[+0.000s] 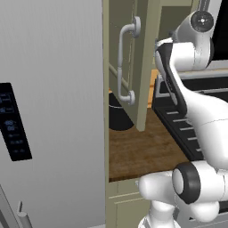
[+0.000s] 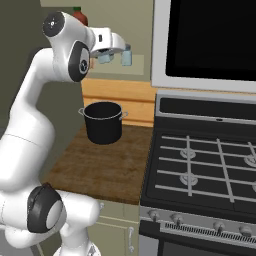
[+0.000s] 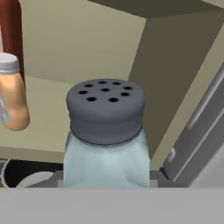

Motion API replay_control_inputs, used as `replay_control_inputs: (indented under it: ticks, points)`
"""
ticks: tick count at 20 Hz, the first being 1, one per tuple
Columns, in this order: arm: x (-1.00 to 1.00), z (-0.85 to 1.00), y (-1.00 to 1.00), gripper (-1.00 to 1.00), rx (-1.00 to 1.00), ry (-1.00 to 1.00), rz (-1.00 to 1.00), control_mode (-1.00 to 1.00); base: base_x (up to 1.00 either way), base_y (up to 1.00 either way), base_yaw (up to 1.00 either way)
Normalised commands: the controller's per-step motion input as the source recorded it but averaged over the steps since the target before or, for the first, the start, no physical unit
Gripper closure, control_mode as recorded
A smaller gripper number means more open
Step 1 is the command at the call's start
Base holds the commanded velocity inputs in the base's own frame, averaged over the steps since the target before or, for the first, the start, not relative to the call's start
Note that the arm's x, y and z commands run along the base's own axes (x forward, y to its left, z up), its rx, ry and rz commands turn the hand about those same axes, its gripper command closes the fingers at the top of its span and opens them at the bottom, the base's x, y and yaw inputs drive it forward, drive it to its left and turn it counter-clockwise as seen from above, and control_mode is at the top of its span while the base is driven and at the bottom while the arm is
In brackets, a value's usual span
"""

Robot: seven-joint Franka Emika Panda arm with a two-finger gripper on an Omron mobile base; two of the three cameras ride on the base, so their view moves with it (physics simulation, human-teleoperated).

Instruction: Put the shaker and condiment bottle from the counter next to their counterparts in the cabinet.

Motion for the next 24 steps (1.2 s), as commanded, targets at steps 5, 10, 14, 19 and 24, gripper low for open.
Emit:
replay_control_inputs:
  ticks: [5, 10, 14, 19, 24]
  points:
    - [0.17, -0.31, -0.04, 1.00, -0.05, -0.10, 0.00, -1.00, 0.00, 0.00, 0.00]
    - [0.13, -0.10, -0.17, 1.00, 0.00, 0.01, 0.00, -1.00, 0.00, 0.00, 0.00]
    - [0.30, 0.05, -0.17, 1.00, 0.05, 0.11, 0.00, -1.00, 0.00, 0.00, 0.00]
    - [0.34, 0.10, -0.04, 1.00, 0.05, 0.11, 0.00, -1.00, 0.00, 0.00, 0.00]
    - [0.19, 0.02, 0.00, 1.00, 0.04, 0.03, 0.00, -1.00, 0.00, 0.00, 0.00]
